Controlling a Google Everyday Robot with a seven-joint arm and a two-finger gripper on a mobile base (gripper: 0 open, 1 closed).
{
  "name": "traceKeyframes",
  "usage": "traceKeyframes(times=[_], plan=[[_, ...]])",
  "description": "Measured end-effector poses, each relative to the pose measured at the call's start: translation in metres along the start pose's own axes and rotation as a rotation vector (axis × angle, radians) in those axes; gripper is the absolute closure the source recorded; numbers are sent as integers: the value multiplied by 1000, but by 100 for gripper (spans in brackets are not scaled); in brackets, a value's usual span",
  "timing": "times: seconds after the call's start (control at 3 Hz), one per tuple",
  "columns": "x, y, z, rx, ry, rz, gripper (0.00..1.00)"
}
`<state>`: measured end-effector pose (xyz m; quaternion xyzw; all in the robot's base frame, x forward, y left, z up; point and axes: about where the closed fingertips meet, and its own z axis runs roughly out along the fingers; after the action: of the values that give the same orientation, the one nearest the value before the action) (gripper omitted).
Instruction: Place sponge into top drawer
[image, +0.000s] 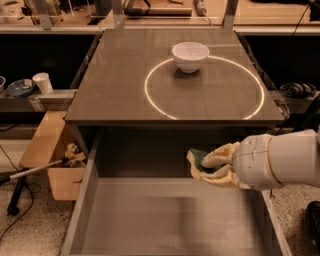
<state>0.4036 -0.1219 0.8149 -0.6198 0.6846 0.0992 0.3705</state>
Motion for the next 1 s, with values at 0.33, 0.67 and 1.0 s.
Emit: traceKeyframes(times=[0.33,0.67,1.0], plan=[[-4,12,23,-65,-16,6,100],[-4,12,23,-65,-16,5,100],[-2,9,19,-42,-37,19,100]])
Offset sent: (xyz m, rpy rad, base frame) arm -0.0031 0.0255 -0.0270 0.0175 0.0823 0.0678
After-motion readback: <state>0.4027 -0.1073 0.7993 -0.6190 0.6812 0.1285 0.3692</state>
